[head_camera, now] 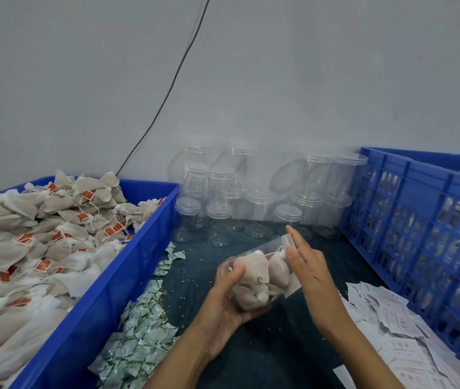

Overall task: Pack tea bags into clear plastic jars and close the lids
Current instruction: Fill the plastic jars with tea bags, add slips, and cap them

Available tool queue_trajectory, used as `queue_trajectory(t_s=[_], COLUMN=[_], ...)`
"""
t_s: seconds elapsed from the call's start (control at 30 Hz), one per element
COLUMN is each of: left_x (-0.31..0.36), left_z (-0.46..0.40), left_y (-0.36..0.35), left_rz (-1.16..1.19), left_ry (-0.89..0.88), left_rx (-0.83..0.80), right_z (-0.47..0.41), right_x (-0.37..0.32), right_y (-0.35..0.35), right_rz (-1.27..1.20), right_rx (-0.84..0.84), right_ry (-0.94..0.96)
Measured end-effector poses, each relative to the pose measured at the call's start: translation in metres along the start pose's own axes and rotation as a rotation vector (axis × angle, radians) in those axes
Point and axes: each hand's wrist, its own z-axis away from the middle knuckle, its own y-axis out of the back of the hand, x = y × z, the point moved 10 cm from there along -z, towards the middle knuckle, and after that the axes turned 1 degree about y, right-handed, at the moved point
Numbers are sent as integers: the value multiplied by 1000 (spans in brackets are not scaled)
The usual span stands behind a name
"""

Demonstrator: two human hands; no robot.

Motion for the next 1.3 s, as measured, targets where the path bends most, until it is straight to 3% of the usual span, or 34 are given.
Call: queue_trajectory(t_s=[0.17,0.33,0.43,0.57,0.73,0.97,1.3], left_x=[-8,-1,2,-4,7,-5,9], left_z=[0,-1,-1,1,0,1,6], left_y=[1,9,11,5,10,6,10], left_rz=[107,26,-21,-35,-65,-1,-96], left_ry=[94,-5,-46,23,-98,31,-156], left_rx=[39,79,88,63,80,69,157], right_z=[4,4,0,1,2,3,7], right_x=[-9,4,8,2,18,9,2], right_y=[-2,10,5,-1,10,3,4], right_rz=[-210,-104,-92,-172,-169,-173,-235], right_rx=[-153,26,3,-77,32,-12,74], right_ry=[69,-2,-78,-6,-112,-30,-29])
